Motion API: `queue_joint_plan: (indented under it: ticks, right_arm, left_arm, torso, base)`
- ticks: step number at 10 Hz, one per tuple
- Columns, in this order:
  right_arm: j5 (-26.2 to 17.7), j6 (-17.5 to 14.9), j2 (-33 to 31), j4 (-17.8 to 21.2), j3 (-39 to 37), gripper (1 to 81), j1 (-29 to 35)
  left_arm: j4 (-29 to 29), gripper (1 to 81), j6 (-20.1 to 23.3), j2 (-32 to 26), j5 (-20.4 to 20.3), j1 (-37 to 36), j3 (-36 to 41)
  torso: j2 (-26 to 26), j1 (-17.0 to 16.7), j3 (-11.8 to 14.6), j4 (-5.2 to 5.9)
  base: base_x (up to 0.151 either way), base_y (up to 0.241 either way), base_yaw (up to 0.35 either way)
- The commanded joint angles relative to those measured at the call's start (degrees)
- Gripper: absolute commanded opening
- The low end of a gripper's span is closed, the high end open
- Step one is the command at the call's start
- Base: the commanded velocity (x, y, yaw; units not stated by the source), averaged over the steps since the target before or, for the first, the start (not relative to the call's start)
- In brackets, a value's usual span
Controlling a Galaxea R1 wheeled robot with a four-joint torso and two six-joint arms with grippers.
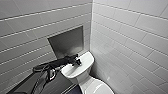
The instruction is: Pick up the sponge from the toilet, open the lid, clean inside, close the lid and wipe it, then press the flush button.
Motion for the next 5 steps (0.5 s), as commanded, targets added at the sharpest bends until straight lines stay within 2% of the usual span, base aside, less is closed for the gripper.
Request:
queue_joint_plan:
  ticks: [1, 3, 5]
  right_arm:
    - [-4.99, 0.01, -1.1, -0.36, 1.05, 1.0, -0.05]
    - [-4.99, 0.01, -1.1, -0.36, 1.05, 1.0, -0.05]
    - [-4.99, 0.01, -1.1, -0.36, 0.88, 1.0, -0.14]
  left_arm:
    - [0.75, 1.0, 0.17, 0.93, 1.71, -7.08, 0.79]
    - [-0.3, 1.0, -0.1, 0.76, 1.79, -8.83, 1.57]
    - [-4.07, 1.0, -0.18, -2.4, 2.41, -13.04, 8.49]
  torso:
    - [0.0, 0.0, 0.0, 0.0]
    - [0.0, 0.0, 0.0, 0.0]
    - [0.0, 0.0, 0.0, 0.0]
  base:
    - [0.0, 0.0, 0.0]
    - [0.0, 0.0, 0.0]
    - [0.0, 0.0, 0.0]
